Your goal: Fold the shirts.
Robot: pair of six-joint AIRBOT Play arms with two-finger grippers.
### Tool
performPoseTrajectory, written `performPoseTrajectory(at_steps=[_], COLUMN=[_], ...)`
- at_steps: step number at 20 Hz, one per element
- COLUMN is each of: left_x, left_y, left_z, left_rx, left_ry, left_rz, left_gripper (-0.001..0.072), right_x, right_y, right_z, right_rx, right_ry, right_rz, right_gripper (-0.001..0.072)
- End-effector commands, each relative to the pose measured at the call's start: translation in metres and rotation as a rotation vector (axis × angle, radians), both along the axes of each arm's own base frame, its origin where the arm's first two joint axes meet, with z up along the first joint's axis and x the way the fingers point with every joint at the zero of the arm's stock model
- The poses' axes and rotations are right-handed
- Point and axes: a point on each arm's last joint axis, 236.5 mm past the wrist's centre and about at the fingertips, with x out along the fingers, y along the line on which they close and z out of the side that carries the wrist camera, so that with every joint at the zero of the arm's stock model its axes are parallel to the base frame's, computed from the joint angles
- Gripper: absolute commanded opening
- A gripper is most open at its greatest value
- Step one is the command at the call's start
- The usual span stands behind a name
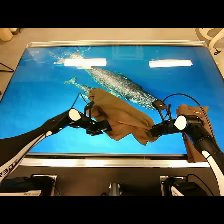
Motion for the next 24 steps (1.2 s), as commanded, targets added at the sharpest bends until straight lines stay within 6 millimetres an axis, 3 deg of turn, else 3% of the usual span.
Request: performPoseTrajectory(at_steps=[1,2,3,4,5,6,9,11,13,15,16,18,19,20,22,24], left_x=[0.002,0.003,0.004,0.005,0.005,0.004,0.005,0.006,0.006,0.006,0.006,0.003,0.002,0.001,0.000,0.001], left_y=[-0.022,-0.021,-0.021,-0.021,-0.021,-0.021,-0.021,-0.022,-0.022,-0.023,-0.023,-0.023,-0.022,-0.021,-0.021,-0.020], left_z=[-0.012,-0.014,-0.014,-0.013,-0.013,-0.013,-0.010,-0.006,-0.002,0.002,0.004,0.006,0.006,0.007,0.007,0.007], left_rx=[-0.043,-0.042,-0.041,-0.042,-0.041,-0.041,-0.045,-0.050,-0.055,-0.060,-0.062,-0.066,-0.067,-0.068,-0.069,-0.068], left_ry=[0.033,0.030,0.025,0.018,0.000,-0.006,-0.021,-0.032,-0.042,-0.063,-0.077,-0.087,-0.089,-0.090,-0.094,-0.101], left_rz=[0.092,0.099,0.098,0.094,0.073,0.060,0.049,0.044,0.040,0.020,0.005,-0.028,-0.042,-0.054,-0.068,-0.069], left_gripper=[0.0501,0.0476,0.0289,0.0062,0.0027,0.0026,0.0026,0.0025,0.0025,0.0025,0.0026,0.0026,0.0025,0.0026,0.0026,0.0025], right_x=[-0.006,-0.006,-0.005,-0.005,-0.004,-0.004,0.000,0.001,0.004,0.026,0.042,0.067,0.067,0.053,-0.006,-0.044], right_y=[0.000,0.000,0.000,0.000,0.001,0.000,0.000,0.001,0.002,0.003,0.000,-0.027,-0.044,-0.060,-0.065,-0.042], right_z=[-0.002,-0.001,-0.001,-0.001,-0.001,-0.001,0.001,0.004,0.021,0.065,0.096,0.148,0.157,0.151,0.112,0.070], right_rx=[0.000,0.000,0.000,0.000,0.001,0.001,-0.005,0.000,-0.007,-0.005,0.026,0.082,0.099,0.113,0.138,0.237], right_ry=[0.027,0.025,0.022,0.020,0.019,0.016,-0.001,0.000,-0.006,-0.103,-0.182,-0.300,-0.301,-0.233,0.022,0.176], right_rz=[0.006,0.005,0.005,0.004,0.003,0.003,0.014,0.015,0.062,0.080,0.043,-0.077,-0.129,-0.156,-0.079,-0.100], right_gripper=[0.0024,0.0024,0.0034,0.0092,0.0167,0.0214,0.0217,0.0441,0.0472,0.0470,0.0469,0.0470,0.0470,0.0466,0.0465,0.0502])
